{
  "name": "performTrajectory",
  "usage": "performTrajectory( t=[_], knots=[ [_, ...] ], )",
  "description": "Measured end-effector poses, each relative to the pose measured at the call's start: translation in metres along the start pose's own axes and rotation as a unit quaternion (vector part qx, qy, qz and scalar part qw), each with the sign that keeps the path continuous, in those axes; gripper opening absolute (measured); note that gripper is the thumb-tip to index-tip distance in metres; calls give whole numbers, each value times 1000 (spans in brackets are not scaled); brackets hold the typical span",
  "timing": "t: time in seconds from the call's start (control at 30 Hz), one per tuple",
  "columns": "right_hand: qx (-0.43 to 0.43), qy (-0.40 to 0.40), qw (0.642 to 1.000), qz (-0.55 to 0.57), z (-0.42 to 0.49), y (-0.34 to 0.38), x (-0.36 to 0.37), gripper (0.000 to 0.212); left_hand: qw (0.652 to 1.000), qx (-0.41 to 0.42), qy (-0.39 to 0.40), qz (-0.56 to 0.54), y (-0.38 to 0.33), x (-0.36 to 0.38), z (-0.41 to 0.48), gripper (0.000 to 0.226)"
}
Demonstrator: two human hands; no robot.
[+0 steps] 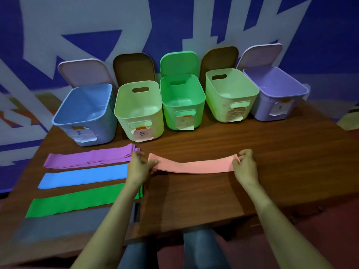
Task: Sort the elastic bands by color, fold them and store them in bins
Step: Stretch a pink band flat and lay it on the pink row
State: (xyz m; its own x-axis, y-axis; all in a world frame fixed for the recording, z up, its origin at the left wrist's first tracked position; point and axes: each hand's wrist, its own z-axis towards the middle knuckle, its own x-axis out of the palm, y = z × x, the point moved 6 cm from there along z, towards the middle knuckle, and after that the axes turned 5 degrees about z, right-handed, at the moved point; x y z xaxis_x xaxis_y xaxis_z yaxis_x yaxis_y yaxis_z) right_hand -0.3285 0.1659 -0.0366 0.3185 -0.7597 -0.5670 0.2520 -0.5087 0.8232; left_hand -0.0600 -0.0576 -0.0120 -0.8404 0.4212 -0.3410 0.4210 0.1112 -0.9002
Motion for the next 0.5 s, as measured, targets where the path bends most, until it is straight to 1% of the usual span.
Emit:
performTrajectory(
  t=[0.07,0.1,0.13,0.2,0.23,0.37,0.5],
  knots=[
    [-12,-1,1000,-12,-7,-1,-2,26,991,62,-45,105,-6,2,-11,34],
    [-9,-2,1000,-15,-8,-2,-2,26,987,86,-59,121,-10,6,-16,30],
    [-1,-4,1000,-12,-9,-3,-2,26,986,106,-60,113,-17,14,-23,28],
    [23,-7,1000,19,-8,-7,-3,23,984,143,-38,101,-31,36,-35,25],
    [36,-7,999,38,-8,-9,-3,23,980,159,-27,115,-37,49,-39,24],
    [46,2,997,58,-5,-12,-4,21,967,164,28,194,-52,111,-43,24],
    [41,6,997,72,-6,-14,-6,20,958,164,64,225,-59,164,-51,24]
  ],
)
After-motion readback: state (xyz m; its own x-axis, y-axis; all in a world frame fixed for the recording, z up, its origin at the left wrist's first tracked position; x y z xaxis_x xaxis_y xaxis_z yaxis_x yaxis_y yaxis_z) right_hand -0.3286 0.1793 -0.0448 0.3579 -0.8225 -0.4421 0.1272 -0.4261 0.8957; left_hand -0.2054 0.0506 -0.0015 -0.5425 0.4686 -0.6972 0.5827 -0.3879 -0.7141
